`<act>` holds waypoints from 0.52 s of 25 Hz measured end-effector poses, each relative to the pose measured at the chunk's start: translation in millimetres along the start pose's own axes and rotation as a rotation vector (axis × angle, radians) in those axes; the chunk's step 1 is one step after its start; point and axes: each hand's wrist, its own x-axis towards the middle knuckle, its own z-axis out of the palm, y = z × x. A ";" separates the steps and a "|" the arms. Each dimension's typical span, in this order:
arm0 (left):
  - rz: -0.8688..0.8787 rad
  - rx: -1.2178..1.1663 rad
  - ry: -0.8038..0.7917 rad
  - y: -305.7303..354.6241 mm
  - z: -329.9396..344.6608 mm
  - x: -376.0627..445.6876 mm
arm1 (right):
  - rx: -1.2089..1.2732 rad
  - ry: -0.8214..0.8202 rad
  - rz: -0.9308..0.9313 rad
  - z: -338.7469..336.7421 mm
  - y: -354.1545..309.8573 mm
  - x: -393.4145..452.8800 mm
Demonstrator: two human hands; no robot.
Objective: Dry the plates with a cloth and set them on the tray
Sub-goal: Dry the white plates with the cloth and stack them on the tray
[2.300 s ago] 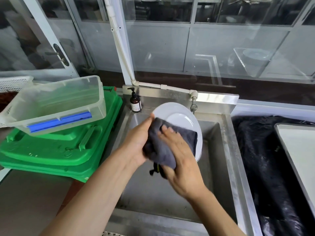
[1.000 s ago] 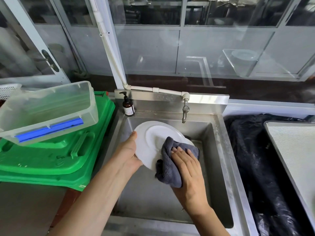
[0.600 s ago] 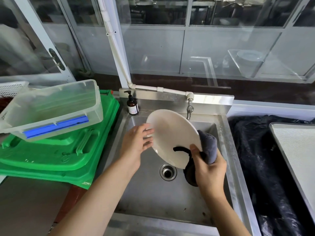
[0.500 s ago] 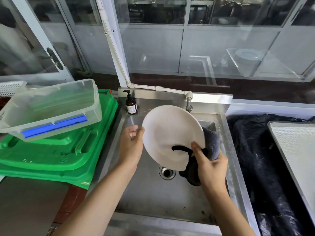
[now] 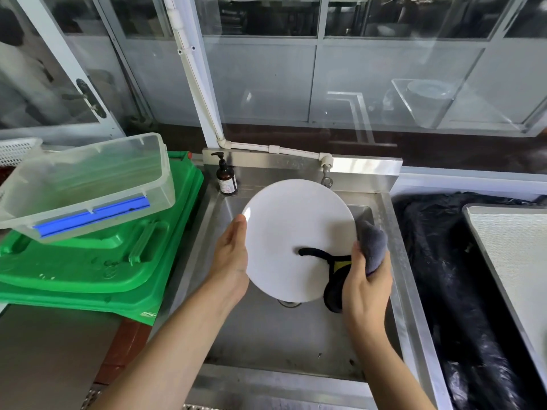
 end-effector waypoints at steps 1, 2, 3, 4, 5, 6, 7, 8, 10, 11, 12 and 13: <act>-0.002 0.015 -0.001 0.4 0.6 -1.1 | -0.047 -0.005 -0.089 -1.6 0.2 -0.4; -0.002 0.047 0.001 -1.3 0.9 -2.1 | -0.118 -0.031 -0.188 -2.7 0.2 0.7; 0.001 0.086 0.002 -3.8 1.8 -3.0 | -0.215 -0.079 -0.291 -3.0 -0.4 2.0; 0.014 0.115 -0.004 -6.1 3.5 -4.4 | -0.316 -0.137 -0.388 -2.2 -0.6 3.9; 0.030 0.134 -0.008 -7.6 5.7 -5.6 | -0.405 -0.187 -0.468 0.0 -0.9 5.8; 0.049 0.150 -0.010 -8.2 7.6 -7.0 | -0.474 -0.219 -0.527 3.2 -1.0 7.3; 0.072 0.162 -0.017 -9.0 8.9 -6.9 | -0.520 -0.241 -0.565 6.4 -0.7 7.8; 0.096 0.173 -0.025 -9.8 10.0 -5.3 | -0.532 -0.274 -0.581 9.9 -0.7 6.9; 0.145 0.199 -0.036 -12.4 12.9 -2.4 | -0.472 -0.411 -0.592 18.3 -3.0 2.3; 0.156 0.211 -0.031 -14.6 13.6 -2.5 | -0.445 -0.497 -0.613 22.9 -4.7 -0.9; 0.152 0.216 -0.028 -16.2 14.6 -3.6 | -0.432 -0.574 -0.645 27.4 -6.3 -5.1; 0.135 0.199 -0.019 -16.8 15.5 -3.8 | -0.423 -0.636 -0.671 31.3 -7.4 -9.9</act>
